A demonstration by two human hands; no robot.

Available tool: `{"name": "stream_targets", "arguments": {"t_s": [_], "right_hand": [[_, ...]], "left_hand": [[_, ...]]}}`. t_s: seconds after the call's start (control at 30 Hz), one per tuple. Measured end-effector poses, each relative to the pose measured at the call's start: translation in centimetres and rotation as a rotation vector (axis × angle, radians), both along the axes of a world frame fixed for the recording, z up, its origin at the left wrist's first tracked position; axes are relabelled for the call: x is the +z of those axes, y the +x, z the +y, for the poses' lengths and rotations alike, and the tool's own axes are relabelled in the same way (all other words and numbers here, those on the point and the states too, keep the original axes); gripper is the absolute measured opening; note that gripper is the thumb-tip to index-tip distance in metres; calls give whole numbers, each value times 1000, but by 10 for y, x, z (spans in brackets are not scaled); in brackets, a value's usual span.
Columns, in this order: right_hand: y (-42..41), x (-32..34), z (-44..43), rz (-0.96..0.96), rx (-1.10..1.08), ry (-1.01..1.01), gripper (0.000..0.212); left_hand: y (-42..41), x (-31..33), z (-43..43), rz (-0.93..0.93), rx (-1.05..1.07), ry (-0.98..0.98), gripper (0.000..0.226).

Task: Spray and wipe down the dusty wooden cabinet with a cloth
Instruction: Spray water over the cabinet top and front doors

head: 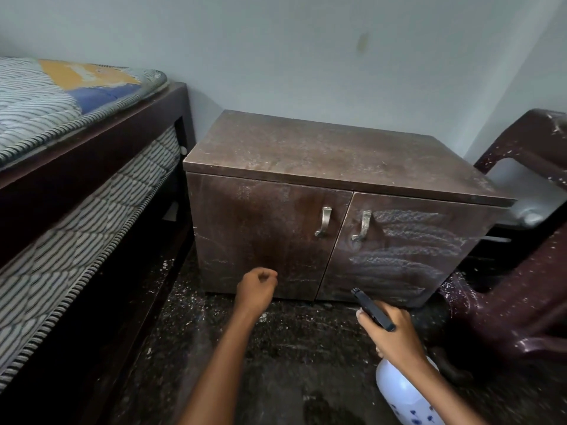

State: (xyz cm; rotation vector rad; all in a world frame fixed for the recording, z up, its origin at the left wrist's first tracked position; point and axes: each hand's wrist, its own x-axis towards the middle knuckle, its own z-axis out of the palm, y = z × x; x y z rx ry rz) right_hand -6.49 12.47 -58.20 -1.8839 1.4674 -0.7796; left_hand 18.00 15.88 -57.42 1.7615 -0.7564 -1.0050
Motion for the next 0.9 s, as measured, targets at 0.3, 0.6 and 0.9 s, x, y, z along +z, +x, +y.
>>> {"name": "stream_targets", "arguments": {"t_s": [0.3, 0.6, 0.9], "right_hand": [[-42, 14, 5, -278, -261, 89, 22], [-61, 41, 10, -470, -255, -72, 25], [-72, 58, 1, -477, -229, -125, 25]], "left_hand": [[-36, 0, -16, 7, -74, 0, 22], [-68, 7, -26, 4, -151, -59, 24], [-82, 5, -31, 33, -156, -78, 21]]}}
